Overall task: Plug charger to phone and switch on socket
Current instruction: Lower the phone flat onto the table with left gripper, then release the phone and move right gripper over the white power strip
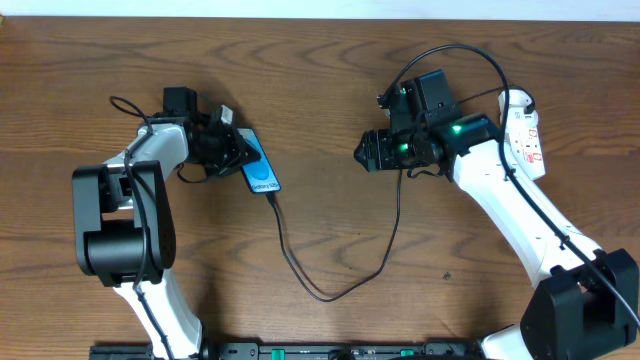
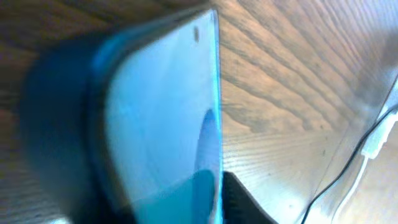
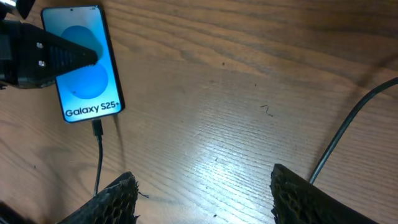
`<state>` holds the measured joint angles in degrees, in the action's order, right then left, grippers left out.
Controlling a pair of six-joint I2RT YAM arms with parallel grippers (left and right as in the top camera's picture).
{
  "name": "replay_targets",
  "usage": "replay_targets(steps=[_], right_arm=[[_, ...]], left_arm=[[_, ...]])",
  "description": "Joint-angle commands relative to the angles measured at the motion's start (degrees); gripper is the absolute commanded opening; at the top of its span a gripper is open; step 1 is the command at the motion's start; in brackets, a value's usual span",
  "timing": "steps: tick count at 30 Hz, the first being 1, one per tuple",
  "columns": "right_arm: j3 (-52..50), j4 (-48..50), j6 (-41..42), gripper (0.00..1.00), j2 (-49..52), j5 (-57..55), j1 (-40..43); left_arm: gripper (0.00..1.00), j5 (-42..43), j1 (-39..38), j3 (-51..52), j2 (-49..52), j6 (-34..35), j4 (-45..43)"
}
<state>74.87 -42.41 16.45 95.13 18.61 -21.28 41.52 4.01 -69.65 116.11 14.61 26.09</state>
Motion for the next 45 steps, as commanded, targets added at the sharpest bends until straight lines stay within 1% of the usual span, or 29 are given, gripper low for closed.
replay_targets(steps=[1,4,7,10,14,19,22,24,26,28,29,33,35,37,39,43,44,45], right_arm=[[0.9,-0.2,-0.7,0.65,-1.3,-0.5,0.3],[0.9,0.0,-0.7,0.66,-1.3,-0.5,0.3],[0.9,0.0,-0.7,0.66,-1.3,-0.5,0.3],[0.9,-0.1,-0.7,0.67,-1.3,-0.5,0.3],[0.9,-0.1,-0.7,0.69,-1.3,-0.5,0.3],[0.9,-0.2,-0.9,0.7,-1.3,-0.7,0.4],[0.9,-0.5,-1.2,0.7,-1.3,-0.7,0.4],[0.9,-0.7,-1.3,0.68,-1.3,-0.7,0.7],[0.9,-0.8,-1.3,0.62,-1.4,-0.7,1.3],[1.0,-0.9,-1.3,0.54,-2.0,-0.7,2.5],[1.0,-1.1,-1.2,0.49,-2.3,-0.4,3.3],[1.3,-2.3,-0.4,0.16,-4.4,1.0,7.8],[1.3,-3.3,-0.4,0.01,-6.2,1.3,12.1],[1.3,-4.0,-0.7,0.01,-7.2,1.3,15.3],[1.3,-4.2,-0.9,0.01,-7.8,1.2,18.9],[1.3,-4.2,-0.9,0.01,-7.8,2.1,27.2],[1.3,-4.0,-1.2,0.01,-7.8,2.2,29.0],[1.3,-3.6,-1.7,0.01,-7.8,2.7,31.1]], left_arm=[[0.31,-1.3,0.1,0.6,0.4,-1.0,0.5],[0.37,-1.4,0.1,0.6,0.4,-1.0,0.9],[0.43,-3.3,0.1,0.5,0.4,-1.0,1.8],[0.44,-7.2,0.1,0.5,0.3,-1.0,3.7],[0.45,-14.4,0.1,0.2,0.2,-1.0,7.2],[0.5,-23.2,0.1,-0.8,-0.1,-1.0,11.7],[0.53,-26.2,0.1,-1.2,-0.2,-1.0,12.9],[0.54,-27.1,0.1,-1.5,-0.6,-1.0,13.2],[0.54,-27.3,0.1,-1.9,-1.7,-1.0,13.6],[0.54,-27.7,0.1,-3.0,-3.6,-1.0,14.7],[0.55,-28.2,0.1,-3.7,-5.0,-1.0,15.4],[0.55,-29.2,0.1,-5.5,-12.4,-1.1,17.1],[0.56,-29.2,0.1,-5.6,-19.6,-1.0,17.1],[0.56,-29.2,0.1,-5.6,-24.4,-1.0,17.1],[0.6,-29.2,0.1,-5.6,-28.4,-1.0,17.1],[0.62,-29.2,0.1,-5.6,-35.3,-1.0,17.2],[0.7,-29.2,0.1,-5.6,-36.6,-1.0,17.2],[0.76,-29.1,0.1,-5.6,-37.8,-1.0,17.2]])
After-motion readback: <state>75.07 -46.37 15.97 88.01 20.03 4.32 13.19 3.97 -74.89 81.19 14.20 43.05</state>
